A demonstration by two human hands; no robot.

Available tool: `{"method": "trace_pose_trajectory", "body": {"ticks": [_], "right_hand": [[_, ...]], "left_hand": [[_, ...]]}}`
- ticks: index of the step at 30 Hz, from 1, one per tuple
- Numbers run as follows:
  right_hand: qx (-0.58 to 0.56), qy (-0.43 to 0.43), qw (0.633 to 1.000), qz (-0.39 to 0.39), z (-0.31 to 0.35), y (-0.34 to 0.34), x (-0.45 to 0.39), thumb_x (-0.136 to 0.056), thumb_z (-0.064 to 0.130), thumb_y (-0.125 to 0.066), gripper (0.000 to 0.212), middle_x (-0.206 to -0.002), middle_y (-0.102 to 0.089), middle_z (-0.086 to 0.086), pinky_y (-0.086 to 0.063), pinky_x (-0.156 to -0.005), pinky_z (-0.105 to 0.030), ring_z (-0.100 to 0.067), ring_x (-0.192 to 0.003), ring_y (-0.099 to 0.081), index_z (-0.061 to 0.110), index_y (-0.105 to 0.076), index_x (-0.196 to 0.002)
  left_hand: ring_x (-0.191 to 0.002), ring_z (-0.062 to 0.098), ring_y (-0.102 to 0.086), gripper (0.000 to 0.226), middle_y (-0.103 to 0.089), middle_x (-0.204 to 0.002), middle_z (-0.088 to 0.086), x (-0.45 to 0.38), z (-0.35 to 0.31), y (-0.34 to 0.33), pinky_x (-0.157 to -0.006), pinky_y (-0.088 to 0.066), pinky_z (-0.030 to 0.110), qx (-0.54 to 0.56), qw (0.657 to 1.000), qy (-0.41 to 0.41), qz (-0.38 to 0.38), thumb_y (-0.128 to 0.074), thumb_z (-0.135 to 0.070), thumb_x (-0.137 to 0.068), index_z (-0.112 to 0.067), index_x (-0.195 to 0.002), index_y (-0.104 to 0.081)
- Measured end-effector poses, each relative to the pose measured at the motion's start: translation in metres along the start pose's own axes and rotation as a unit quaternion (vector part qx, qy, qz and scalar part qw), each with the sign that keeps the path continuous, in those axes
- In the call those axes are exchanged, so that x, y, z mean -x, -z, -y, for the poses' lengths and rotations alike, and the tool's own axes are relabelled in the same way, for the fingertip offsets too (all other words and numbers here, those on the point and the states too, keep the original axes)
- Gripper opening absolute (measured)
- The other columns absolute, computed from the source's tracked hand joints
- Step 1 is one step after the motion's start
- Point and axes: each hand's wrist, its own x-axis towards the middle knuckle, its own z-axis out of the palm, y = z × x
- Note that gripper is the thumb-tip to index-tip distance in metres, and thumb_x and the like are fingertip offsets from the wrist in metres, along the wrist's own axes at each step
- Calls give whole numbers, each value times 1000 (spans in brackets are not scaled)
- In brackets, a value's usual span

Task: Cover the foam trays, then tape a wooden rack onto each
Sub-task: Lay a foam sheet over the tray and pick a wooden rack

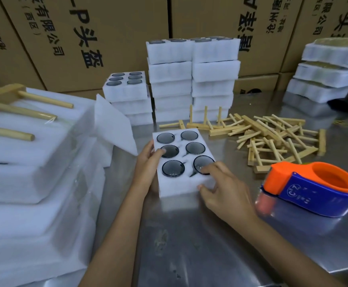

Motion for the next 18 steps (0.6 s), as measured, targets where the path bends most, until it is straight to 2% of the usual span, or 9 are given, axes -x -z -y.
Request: {"method": "trace_pose_trajectory", "body": {"ticks": [2,5,8,12,13,14,15,16,18], "right_hand": [[6,-8,1000,4,0,-2,-4,-79,36,-60,26,-115,-46,20,-45,-58,-30,-17,-69,-62,34,-52,-103],[-4,-19,1000,19,0,1,-7,-78,38,-58,26,-115,-47,20,-39,-60,-29,-15,-70,-60,34,-53,-104],[-8,-24,999,39,6,9,-8,-79,45,-56,30,-115,-53,22,-37,-65,-28,-14,-83,-61,36,-56,-107],[140,36,989,-23,20,19,-3,-78,47,-54,55,-123,-53,17,-31,-51,-26,-14,-86,-63,38,-47,-132],[163,63,984,-32,23,20,-4,-81,47,-53,56,-133,-51,13,-39,-59,-27,-14,-97,-61,33,-49,-135],[174,84,981,-5,25,18,-7,-87,48,-50,56,-146,-44,8,-44,-83,-31,-16,-117,-53,28,-50,-139],[165,91,981,42,26,15,-9,-94,51,-43,60,-157,-33,6,-31,-109,-34,-16,-138,-36,24,-43,-147],[137,83,983,92,26,12,-10,-98,54,-35,64,-163,-19,6,-10,-120,-30,-12,-149,-13,24,-29,-154],[102,58,980,162,23,11,-12,-98,60,-24,71,-165,-3,9,8,-121,-25,-2,-149,8,25,-10,-158]], "left_hand": [[-101,18,-71,36,-74,-115,3,0,-1,0,-77,-55,27,1,1000,-2,11,-60,-5,-92,-18,-125,-64],[-106,21,-70,39,-73,-117,2,0,-4,0,-85,-56,34,-9,1000,12,14,-60,-3,-91,-20,-127,-63],[-108,22,-70,39,-74,-116,-1,2,-7,0,-89,-57,39,-18,999,22,18,-59,-4,-91,-24,-124,-64],[-106,23,-71,38,-75,-113,-1,3,-10,-3,-89,-58,40,-27,999,24,9,-60,-4,-90,-26,-120,-67],[-106,22,-71,37,-74,-114,-1,4,-10,-3,-91,-58,41,-24,999,26,9,-60,-5,-90,-26,-120,-67],[-106,22,-71,37,-74,-115,-1,3,-10,-2,-92,-57,42,-21,999,27,8,-61,-5,-91,-26,-121,-67],[-106,21,-71,37,-74,-115,-2,4,-10,-2,-94,-57,43,-18,999,28,9,-62,-6,-91,-26,-121,-67],[-107,21,-71,37,-74,-115,-2,4,-11,-2,-95,-57,43,-19,999,27,9,-62,-6,-91,-26,-121,-67],[-108,21,-70,36,-74,-115,-2,4,-11,-2,-96,-56,42,-15,999,27,7,-62,-5,-91,-25,-121,-68]]}}
